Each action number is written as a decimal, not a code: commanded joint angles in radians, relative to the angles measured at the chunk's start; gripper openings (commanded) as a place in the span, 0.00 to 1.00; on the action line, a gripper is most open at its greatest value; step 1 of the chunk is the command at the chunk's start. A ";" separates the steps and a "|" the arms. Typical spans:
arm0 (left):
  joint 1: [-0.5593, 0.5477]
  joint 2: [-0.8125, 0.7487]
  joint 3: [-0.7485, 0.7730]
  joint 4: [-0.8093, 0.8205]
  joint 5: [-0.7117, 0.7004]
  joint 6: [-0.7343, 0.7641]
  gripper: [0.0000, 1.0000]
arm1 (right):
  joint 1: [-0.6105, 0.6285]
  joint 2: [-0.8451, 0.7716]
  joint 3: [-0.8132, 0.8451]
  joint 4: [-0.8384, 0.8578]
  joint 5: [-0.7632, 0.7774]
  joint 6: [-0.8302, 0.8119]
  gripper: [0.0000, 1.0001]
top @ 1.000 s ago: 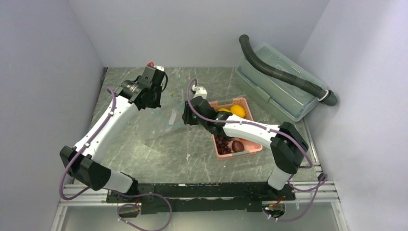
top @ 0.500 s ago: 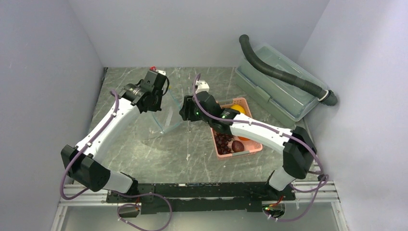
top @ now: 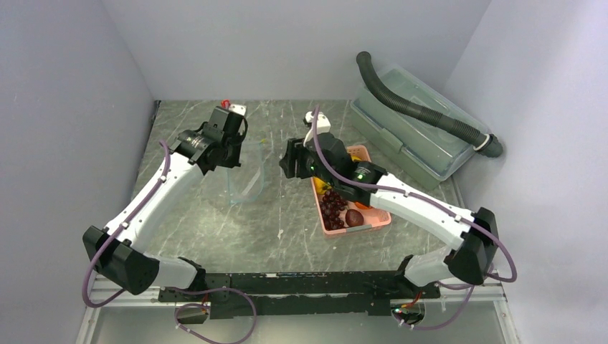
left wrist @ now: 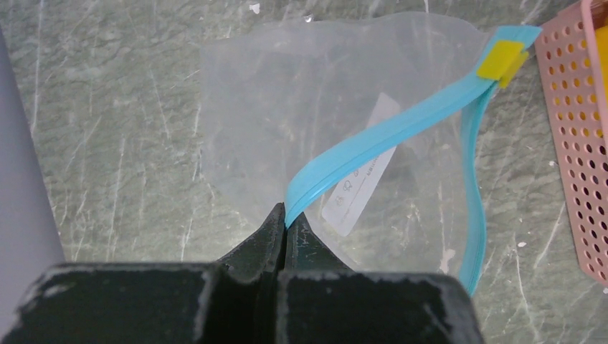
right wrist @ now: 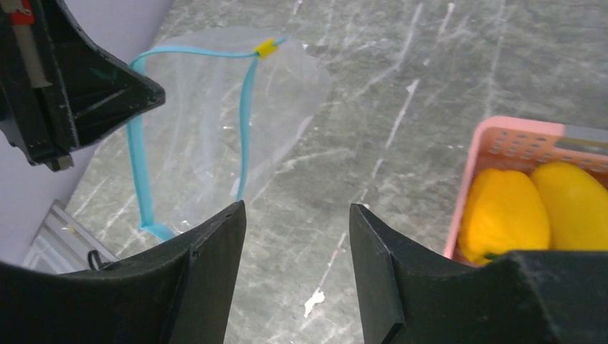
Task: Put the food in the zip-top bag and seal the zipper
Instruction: Pick up the fake fruit from the bin.
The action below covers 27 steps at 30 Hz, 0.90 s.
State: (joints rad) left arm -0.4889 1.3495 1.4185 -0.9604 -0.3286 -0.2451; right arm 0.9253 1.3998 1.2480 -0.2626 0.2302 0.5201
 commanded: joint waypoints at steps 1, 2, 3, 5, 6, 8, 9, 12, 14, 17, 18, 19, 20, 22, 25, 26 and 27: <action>-0.005 -0.035 -0.009 0.035 0.062 0.029 0.00 | -0.004 -0.084 -0.036 -0.108 0.093 -0.048 0.60; -0.005 -0.034 -0.010 0.036 0.068 0.030 0.00 | -0.005 -0.094 -0.045 -0.126 0.111 -0.052 0.60; -0.006 -0.033 -0.010 0.035 0.069 0.032 0.00 | -0.006 -0.104 -0.053 -0.147 0.127 -0.055 0.61; -0.005 -0.031 -0.010 0.033 0.075 0.031 0.00 | -0.014 -0.122 -0.074 -0.181 0.153 -0.055 0.62; -0.005 -0.030 -0.011 0.033 0.076 0.031 0.00 | -0.019 -0.131 -0.084 -0.195 0.163 -0.054 0.62; -0.006 -0.029 -0.013 0.033 0.081 0.030 0.00 | -0.029 -0.148 -0.107 -0.220 0.175 -0.049 0.63; -0.006 -0.028 -0.013 0.034 0.086 0.030 0.00 | -0.035 -0.156 -0.117 -0.233 0.178 -0.048 0.63; -0.006 -0.027 -0.014 0.034 0.097 0.028 0.00 | -0.050 -0.178 -0.143 -0.262 0.198 -0.045 0.65; -0.005 -0.027 -0.016 0.034 0.100 0.029 0.00 | -0.066 -0.189 -0.158 -0.278 0.210 -0.043 0.68; -0.006 -0.028 -0.021 0.034 0.100 0.030 0.00 | -0.090 -0.192 -0.169 -0.309 0.214 -0.041 0.70; -0.006 -0.028 -0.021 0.034 0.097 0.029 0.00 | -0.097 -0.192 -0.172 -0.323 0.218 -0.042 0.72; -0.006 -0.031 -0.022 0.035 0.099 0.029 0.00 | -0.102 -0.191 -0.176 -0.337 0.227 -0.039 0.74; -0.007 -0.031 -0.024 0.036 0.101 0.029 0.00 | -0.110 -0.188 -0.180 -0.351 0.233 -0.037 0.75; -0.006 -0.032 -0.026 0.039 0.106 0.030 0.00 | -0.123 -0.182 -0.191 -0.386 0.249 -0.024 0.77; -0.006 -0.030 -0.029 0.038 0.106 0.032 0.00 | -0.142 -0.167 -0.200 -0.427 0.271 -0.002 0.80; -0.006 -0.030 -0.028 0.036 0.108 0.032 0.00 | -0.149 -0.161 -0.200 -0.443 0.277 0.006 0.82; -0.004 -0.030 -0.030 0.037 0.111 0.033 0.00 | -0.157 -0.153 -0.201 -0.455 0.281 0.011 0.83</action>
State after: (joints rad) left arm -0.4892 1.3487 1.3941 -0.9466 -0.2325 -0.2420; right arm 0.7921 1.2385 1.0538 -0.6399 0.4534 0.5007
